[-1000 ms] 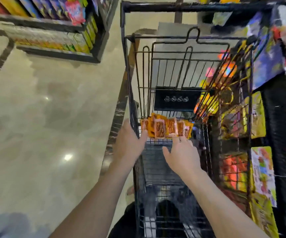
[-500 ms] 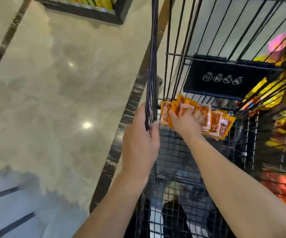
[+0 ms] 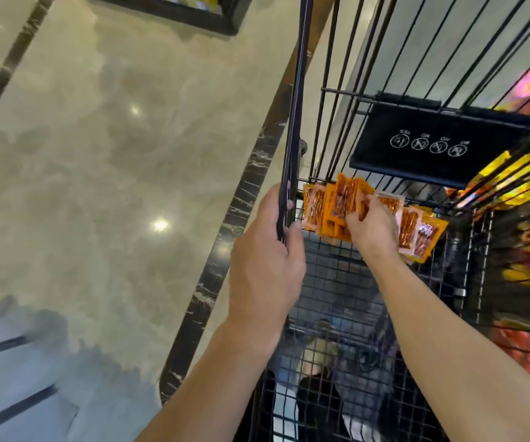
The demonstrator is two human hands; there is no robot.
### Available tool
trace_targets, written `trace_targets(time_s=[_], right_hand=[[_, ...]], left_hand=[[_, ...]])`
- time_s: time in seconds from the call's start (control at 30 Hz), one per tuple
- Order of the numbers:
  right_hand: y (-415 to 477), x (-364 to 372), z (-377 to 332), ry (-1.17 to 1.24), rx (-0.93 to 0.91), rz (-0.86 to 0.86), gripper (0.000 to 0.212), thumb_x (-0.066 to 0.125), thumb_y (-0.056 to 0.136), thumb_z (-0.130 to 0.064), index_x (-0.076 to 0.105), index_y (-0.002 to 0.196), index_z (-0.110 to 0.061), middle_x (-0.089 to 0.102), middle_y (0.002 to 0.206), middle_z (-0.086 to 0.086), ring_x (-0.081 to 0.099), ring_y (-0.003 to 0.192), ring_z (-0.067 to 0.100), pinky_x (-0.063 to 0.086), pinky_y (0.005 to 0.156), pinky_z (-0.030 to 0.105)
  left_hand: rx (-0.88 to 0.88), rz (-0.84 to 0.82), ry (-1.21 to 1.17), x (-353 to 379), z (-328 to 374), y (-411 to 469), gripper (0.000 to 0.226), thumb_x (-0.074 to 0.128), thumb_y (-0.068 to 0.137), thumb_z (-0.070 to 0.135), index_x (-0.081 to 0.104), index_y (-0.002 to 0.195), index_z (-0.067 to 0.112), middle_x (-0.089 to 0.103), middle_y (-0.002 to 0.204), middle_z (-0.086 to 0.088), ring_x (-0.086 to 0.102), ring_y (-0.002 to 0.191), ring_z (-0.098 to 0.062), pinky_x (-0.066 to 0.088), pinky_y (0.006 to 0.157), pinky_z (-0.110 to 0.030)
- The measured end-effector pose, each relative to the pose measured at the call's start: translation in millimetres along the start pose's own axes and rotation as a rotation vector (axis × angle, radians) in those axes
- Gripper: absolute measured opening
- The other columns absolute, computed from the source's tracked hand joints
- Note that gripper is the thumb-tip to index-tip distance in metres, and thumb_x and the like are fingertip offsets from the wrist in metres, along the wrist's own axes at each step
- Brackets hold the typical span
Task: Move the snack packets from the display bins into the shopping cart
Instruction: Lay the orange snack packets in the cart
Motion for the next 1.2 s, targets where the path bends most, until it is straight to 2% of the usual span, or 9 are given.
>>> trace_targets(time_s=[0.33, 0.5, 0.57, 0.7, 0.87, 0.93, 1.03, 1.1, 1.2], right_hand=[[-16.6, -15.2, 19.9, 0.238, 0.004, 0.16, 0.02, 0.053, 0.103, -0.016, 0.064, 0.11, -0.031, 0.067, 0.092, -0.013, 0.064, 0.072, -0.001, 0.048, 0.057, 0.02], [-30.2, -34.2, 28.1, 0.574, 0.13, 0.139, 0.022, 0.061, 0.101, -0.017, 0.064, 0.097, -0.038, 0.073, 0.097, -0.012, 0.071, 0.085, 0.0, 0.064, 0.077, 0.036], [-38.2, -44.0, 32.0, 0.749, 0.201, 0.085, 0.016, 0.062, 0.101, -0.014, 0.068, 0.104, -0.029, 0.077, 0.099, -0.006, 0.076, 0.089, 0.011, 0.065, 0.078, 0.041], [-66.9, -75.3, 26.7, 1.103, 0.194, -0.073, 0.021, 0.055, 0.101, -0.002, 0.067, 0.113, -0.014, 0.079, 0.103, 0.004, 0.077, 0.094, 0.023, 0.064, 0.069, 0.039], [-101.7, -108.7, 23.6, 1.232, 0.113, -0.224, 0.033, 0.048, 0.101, 0.004, 0.066, 0.124, -0.011, 0.076, 0.111, 0.013, 0.076, 0.091, 0.025, 0.062, 0.066, 0.041], [-112.6, -115.8, 22.2, 1.244, 0.07, -0.285, 0.032, 0.049, 0.102, 0.003, 0.065, 0.128, -0.008, 0.074, 0.115, 0.017, 0.075, 0.092, 0.028, 0.062, 0.066, 0.04], [-121.3, -119.3, 24.5, 1.235, 0.033, -0.343, 0.033, 0.05, 0.103, 0.0, 0.064, 0.132, -0.009, 0.073, 0.12, 0.018, 0.074, 0.102, 0.033, 0.063, 0.073, 0.041], [-124.2, -117.7, 25.4, 1.25, 0.009, -0.364, 0.034, 0.052, 0.104, -0.002, 0.063, 0.135, -0.01, 0.069, 0.129, 0.019, 0.07, 0.113, 0.038, 0.063, 0.082, 0.045], [-123.7, -106.2, 32.9, 1.207, 0.038, -0.27, 0.037, 0.058, 0.102, -0.003, 0.06, 0.138, -0.012, 0.071, 0.128, 0.012, 0.069, 0.117, 0.029, 0.061, 0.093, 0.043]], left_hand=[[0.001, 0.003, -0.029, -1.6, 2.4, -0.6, 0.049, 0.062, 0.103, 0.021, 0.046, 0.142, 0.046, 0.063, 0.111, 0.039, 0.068, 0.087, 0.01, 0.047, 0.068, -0.004], [0.014, 0.011, 0.005, -2.9, 2.0, -0.6, 0.047, 0.063, 0.102, 0.025, 0.045, 0.137, 0.052, 0.069, 0.1, 0.033, 0.071, 0.077, -0.001, 0.056, 0.068, -0.022], [-0.012, -0.007, 0.063, -4.2, 4.8, 0.7, 0.051, 0.066, 0.102, 0.029, 0.043, 0.145, 0.046, 0.068, 0.099, 0.034, 0.071, 0.087, 0.001, 0.055, 0.077, -0.02], [0.084, 0.105, 0.317, -11.9, 30.8, -10.2, 0.079, 0.07, 0.097, 0.036, 0.027, 0.161, 0.021, 0.048, 0.156, 0.001, 0.043, 0.143, -0.021, 0.041, 0.116, -0.04], [0.276, 0.167, 0.26, 21.2, 78.6, -35.5, 0.061, 0.066, 0.096, 0.04, 0.044, 0.147, 0.016, 0.054, 0.145, -0.002, 0.045, 0.137, -0.02, 0.025, 0.126, -0.056], [0.25, 0.1, 0.267, 42.2, 81.2, -36.5, 0.062, 0.064, 0.097, 0.046, 0.045, 0.147, 0.016, 0.053, 0.146, 0.001, 0.045, 0.139, -0.015, 0.011, 0.131, -0.048], [0.208, -0.045, 0.123, 76.0, 72.2, -38.1, 0.07, 0.064, 0.098, 0.051, 0.032, 0.152, 0.022, 0.038, 0.149, 0.011, 0.032, 0.135, 0.002, 0.023, 0.116, -0.02], [0.054, -0.184, -0.016, 101.9, 55.6, -38.2, 0.077, 0.067, 0.093, 0.056, 0.031, 0.154, 0.025, 0.049, 0.15, 0.009, 0.047, 0.137, -0.001, 0.043, 0.112, -0.025], [-0.304, -0.377, -0.42, 139.1, 28.7, -40.7, 0.06, 0.072, 0.093, 0.047, 0.05, 0.144, 0.027, 0.075, 0.12, 0.014, 0.073, 0.105, 0.001, 0.062, 0.095, -0.033]])
Point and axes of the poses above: each hand's wrist, its own y-axis towards the middle knuckle, its own x-axis out of the palm, z = x × y, the point moved 5 cm from there along y, towards the middle knuckle
